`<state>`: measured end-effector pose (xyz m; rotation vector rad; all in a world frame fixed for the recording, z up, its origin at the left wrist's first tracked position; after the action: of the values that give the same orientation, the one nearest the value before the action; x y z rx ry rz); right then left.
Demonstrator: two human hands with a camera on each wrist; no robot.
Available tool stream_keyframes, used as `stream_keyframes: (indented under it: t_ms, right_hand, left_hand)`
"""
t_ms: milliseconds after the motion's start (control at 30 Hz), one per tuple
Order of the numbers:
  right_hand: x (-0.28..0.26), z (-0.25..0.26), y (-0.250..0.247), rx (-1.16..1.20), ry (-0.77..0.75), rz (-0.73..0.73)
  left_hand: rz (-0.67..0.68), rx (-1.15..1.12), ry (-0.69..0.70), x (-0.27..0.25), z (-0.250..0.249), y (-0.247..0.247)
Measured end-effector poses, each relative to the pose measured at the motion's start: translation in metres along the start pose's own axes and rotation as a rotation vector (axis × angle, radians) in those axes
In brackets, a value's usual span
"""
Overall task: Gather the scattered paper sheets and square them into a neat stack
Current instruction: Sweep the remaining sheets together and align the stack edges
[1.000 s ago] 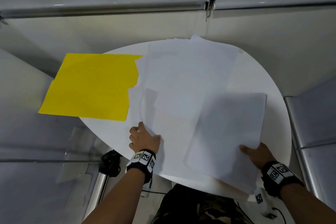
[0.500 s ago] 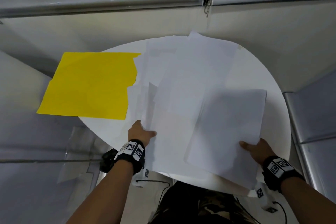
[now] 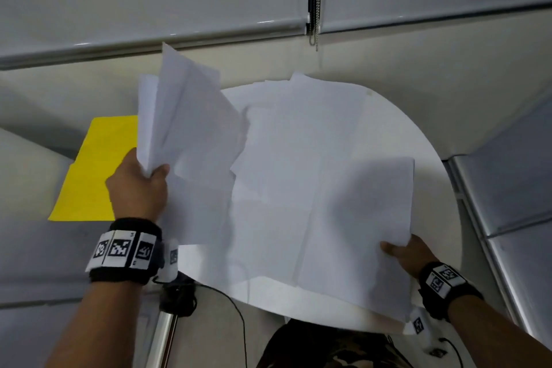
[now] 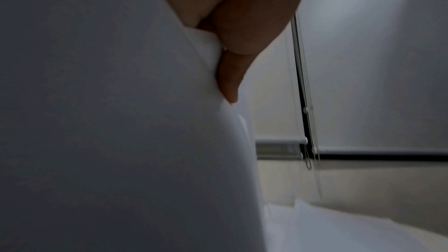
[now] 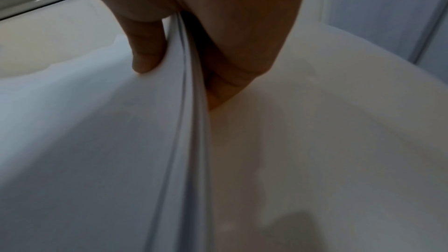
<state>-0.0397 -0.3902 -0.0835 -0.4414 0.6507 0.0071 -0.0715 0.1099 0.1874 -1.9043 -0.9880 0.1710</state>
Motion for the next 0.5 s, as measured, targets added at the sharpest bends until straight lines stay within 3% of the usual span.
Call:
stream_keyframes:
  t_ms: [100,233,333,500]
  right_hand:
    - [-0.003,0.002,0.002,0.024,0.015,0.03]
    - [-0.005,0.007,0.002,0.095,0.026,0.094]
    - [-0.006,0.009,0.0,0.123,0.046,0.096]
    - [-0.003,0.007,0.0,0.108,0.081,0.075]
  left_hand:
    - [-0.105,-0.194,0.033,0.014,-0.011,-0.025]
    - [0.103,-0.661,-0.079,0.021,-0.031,-0.019]
    - [0.175,-0.937,-0.187,0.013,-0.047,0.008]
    - [0.416,-0.894,-0.25,-0.056,-0.077,0.085]
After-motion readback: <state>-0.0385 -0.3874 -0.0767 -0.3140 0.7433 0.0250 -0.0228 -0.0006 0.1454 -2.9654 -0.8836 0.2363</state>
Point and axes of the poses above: each hand's wrist, its own x-axis towards the middle knuckle, its own y-axis out of the palm, z = x × y, the point moved 6 cm from there along x, towards the middle knuckle, and after that the axes turned 5 degrees about -z, right-handed, at the moved point
